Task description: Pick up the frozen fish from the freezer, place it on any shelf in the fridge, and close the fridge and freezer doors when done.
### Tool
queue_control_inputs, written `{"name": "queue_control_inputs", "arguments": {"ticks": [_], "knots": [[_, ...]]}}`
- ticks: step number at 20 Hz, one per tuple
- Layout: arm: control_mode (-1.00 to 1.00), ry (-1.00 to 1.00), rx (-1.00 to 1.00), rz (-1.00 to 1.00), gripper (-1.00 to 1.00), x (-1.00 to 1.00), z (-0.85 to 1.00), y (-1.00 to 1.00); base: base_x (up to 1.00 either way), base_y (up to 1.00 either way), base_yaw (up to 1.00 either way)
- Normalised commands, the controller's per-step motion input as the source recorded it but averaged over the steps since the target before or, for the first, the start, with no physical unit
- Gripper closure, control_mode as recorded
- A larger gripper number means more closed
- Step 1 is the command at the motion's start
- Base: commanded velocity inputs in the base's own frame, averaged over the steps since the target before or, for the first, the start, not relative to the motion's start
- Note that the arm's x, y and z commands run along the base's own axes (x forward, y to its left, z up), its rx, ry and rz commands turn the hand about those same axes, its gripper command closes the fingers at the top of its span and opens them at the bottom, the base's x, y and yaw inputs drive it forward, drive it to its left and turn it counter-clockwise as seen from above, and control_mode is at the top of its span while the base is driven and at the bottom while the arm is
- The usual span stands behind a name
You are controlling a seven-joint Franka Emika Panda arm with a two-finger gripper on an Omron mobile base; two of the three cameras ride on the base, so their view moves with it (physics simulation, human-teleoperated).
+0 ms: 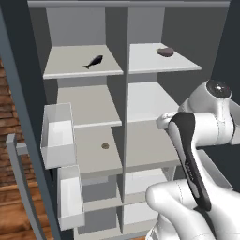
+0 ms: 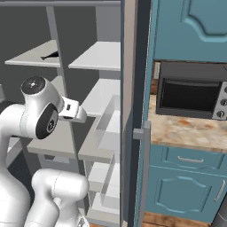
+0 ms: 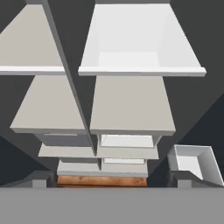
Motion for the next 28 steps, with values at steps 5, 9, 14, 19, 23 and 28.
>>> {"name": "queue_control_inputs", "arguments": {"ticks": [5,9,14,19,23,28], "knots": [[1.00,-0.01,0.00,0.00,-1.00,0.00,-0.01,0.24,0.00,0.12,0.00],[1.00,0.00,0.00,0.00,-1.00,0.00,0.00,0.00,0.00,0.64,-0.04],[1.00,0.00,0.00,0.00,-1.00,0.00,0.00,0.00,0.07,0.34,-0.05],[1.00,0.00,0.00,0.00,-1.00,0.00,0.00,0.00,0.10,0.00,-0.02],[1.00,0.00,0.00,0.00,-1.00,0.00,0.00,0.00,0.37,0.00,-0.04],[1.00,0.00,0.00,0.00,-1.00,0.00,0.00,0.00,0.33,0.07,-0.05]]}}
